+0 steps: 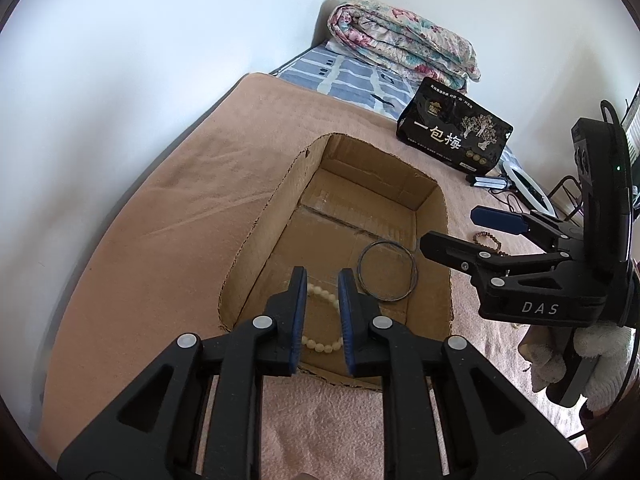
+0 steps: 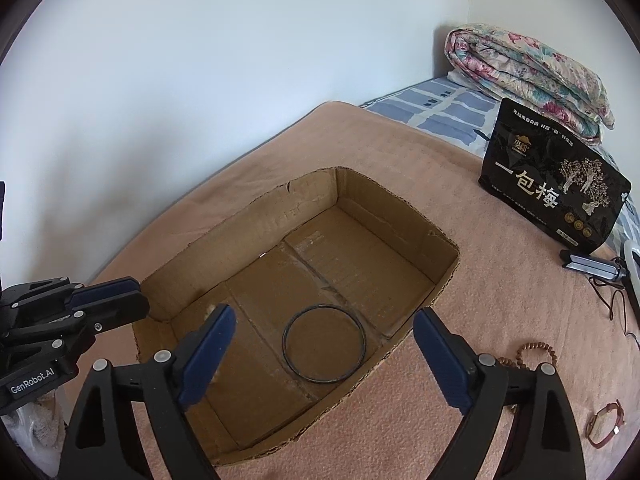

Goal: Organize jewelry
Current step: 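Open the right gripper dropping the bangle in the box while left gripper releases the bracelet, then move left gripper to the brown wooden mala while right gripper moves to the jade pendant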

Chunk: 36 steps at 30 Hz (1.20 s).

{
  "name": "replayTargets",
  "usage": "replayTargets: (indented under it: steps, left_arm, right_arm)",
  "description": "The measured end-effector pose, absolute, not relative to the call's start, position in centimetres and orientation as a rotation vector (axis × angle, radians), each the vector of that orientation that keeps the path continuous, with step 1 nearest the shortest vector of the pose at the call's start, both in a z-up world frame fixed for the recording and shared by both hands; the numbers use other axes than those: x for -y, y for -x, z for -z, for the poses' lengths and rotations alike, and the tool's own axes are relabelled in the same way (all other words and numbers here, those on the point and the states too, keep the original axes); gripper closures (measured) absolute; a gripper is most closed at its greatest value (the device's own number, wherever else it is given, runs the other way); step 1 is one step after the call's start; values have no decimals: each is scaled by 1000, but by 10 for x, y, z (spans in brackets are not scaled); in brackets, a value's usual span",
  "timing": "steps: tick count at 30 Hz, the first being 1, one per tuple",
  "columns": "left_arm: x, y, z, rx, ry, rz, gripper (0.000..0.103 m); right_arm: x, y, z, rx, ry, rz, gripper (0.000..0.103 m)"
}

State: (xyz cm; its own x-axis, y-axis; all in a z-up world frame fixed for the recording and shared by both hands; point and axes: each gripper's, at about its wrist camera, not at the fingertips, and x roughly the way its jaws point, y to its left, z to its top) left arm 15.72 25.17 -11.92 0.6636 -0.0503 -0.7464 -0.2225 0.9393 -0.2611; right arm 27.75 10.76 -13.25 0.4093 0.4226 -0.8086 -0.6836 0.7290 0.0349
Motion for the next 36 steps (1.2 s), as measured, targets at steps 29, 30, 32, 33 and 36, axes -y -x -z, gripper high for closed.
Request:
replayTargets:
  steps: [29,30,32,33,36]
  left_arm:
    - [-162,-160,74,-764,203,27,69]
    - [-156,-161,73,-765,199,44,68]
    - [-144,-163,71,-763,187,69,68]
    - [-138,-164,70,-762,182,82,68]
    - [-120,-166,67,-760,168,118,68]
  right_arm:
    - [17,-238,67,-793,269,-501,4]
    - [25,-238,65,-793,264,-486,4]
    - [41,-236,62,-790,253,-459,4]
    - [49,-236,61,-787,248,-444,2]
    - [74,-232,57,-784,240,-401,2]
